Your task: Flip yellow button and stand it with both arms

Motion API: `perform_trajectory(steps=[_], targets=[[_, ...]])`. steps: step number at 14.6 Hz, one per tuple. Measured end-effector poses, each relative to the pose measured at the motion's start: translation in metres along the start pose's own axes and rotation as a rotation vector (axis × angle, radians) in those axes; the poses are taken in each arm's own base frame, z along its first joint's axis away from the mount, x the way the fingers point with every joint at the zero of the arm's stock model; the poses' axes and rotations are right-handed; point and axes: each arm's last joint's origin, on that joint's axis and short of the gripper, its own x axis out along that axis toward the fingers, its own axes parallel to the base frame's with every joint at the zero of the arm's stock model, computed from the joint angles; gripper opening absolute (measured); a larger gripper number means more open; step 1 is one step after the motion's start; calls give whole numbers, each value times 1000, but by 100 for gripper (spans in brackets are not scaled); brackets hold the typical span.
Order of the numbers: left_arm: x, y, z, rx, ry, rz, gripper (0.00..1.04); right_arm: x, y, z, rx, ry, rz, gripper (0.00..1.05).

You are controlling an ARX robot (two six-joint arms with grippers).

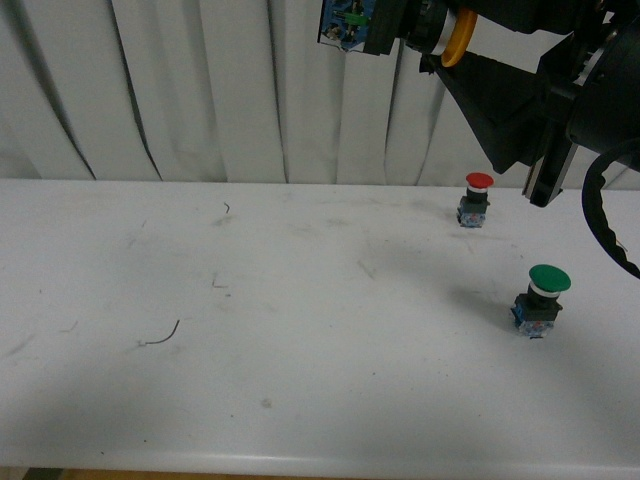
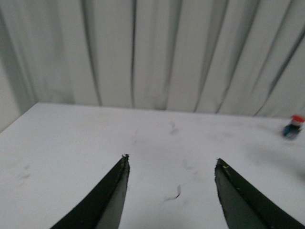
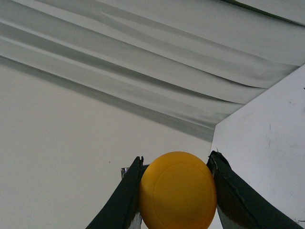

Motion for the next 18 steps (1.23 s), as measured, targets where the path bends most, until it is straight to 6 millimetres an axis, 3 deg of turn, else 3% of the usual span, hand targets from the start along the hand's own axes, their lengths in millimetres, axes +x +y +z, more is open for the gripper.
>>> perform_trajectory(steps=[4, 6, 8, 18], targets=[[-7, 2, -8, 15, -17, -33, 35, 0, 0, 1, -1, -2, -1, 36], [-7, 16, -14, 16, -30, 2, 5, 0, 1, 1, -3, -3, 3, 36], [-7, 16, -27, 17, -26, -21, 2, 0, 1, -1, -8, 3, 3, 36], [-6, 16, -39, 18, -29, -21, 2, 1, 0, -3, -6, 4, 0, 36]])
